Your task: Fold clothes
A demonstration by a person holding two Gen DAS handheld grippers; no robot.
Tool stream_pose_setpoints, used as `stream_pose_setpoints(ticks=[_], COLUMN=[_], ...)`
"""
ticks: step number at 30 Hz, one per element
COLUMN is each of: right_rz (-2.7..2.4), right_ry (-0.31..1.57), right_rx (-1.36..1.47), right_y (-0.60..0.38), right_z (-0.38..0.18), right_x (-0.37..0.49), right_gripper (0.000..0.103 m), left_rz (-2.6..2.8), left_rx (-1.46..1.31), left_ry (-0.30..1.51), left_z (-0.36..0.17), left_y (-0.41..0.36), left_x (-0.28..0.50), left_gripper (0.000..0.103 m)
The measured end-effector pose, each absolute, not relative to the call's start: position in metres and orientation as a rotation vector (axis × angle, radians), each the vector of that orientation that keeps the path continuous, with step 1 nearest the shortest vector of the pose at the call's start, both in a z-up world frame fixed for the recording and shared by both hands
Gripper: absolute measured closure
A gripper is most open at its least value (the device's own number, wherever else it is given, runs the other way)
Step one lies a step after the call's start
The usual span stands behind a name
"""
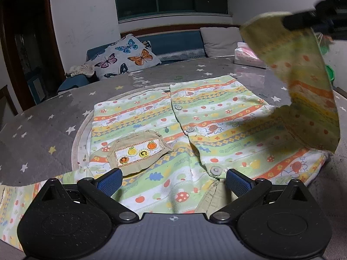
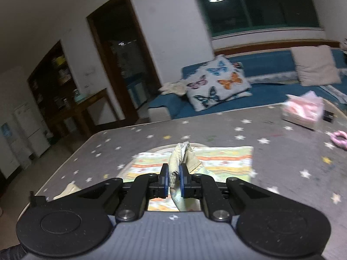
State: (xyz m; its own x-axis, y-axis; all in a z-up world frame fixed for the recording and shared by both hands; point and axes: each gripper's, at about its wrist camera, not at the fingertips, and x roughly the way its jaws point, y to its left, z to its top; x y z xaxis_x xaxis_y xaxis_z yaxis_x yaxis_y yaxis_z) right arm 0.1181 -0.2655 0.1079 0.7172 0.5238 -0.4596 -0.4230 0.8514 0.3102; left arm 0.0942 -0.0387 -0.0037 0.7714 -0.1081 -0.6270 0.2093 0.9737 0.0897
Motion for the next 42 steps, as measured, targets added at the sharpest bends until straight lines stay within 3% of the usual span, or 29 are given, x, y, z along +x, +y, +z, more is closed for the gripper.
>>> stream_pose_setpoints(ticks=[17, 22, 25, 27, 42], right_rz=[0.688, 0.732, 0.728, 0.719, 0.508], right_ry=[0.678, 0.723, 0.713, 0.701, 0.901], right_rx=[0.046, 0.053, 0.054, 0.052, -0.037], right_y=[-0.16, -0.154, -0.164, -0.173, -0.265], right_z=[0.076, 0.063, 0.067, 0.071, 0.014], right_x=[0.117, 0.118, 0.118, 0.118, 0.096], right_gripper=[0.094, 0.085, 0.081, 0.072, 0.071], left_rz=[-0.166, -0.14, -0.127, -0.121, -0.042], left_rx=[0.118, 0.115, 0.112, 0.115, 0.097], left_ry=[0.651, 0.652, 0.655, 0.654, 0.643], left_z=[-0.004, -0.003, -0.002, -0.002, 0.008], left_y=[-0.019, -0.011, -0.005, -0.002, 0.029], left_x=[0.084, 0.081, 0.079, 0.077, 0.068], left_gripper=[0.0, 0.0, 0.0, 0.0, 0.0])
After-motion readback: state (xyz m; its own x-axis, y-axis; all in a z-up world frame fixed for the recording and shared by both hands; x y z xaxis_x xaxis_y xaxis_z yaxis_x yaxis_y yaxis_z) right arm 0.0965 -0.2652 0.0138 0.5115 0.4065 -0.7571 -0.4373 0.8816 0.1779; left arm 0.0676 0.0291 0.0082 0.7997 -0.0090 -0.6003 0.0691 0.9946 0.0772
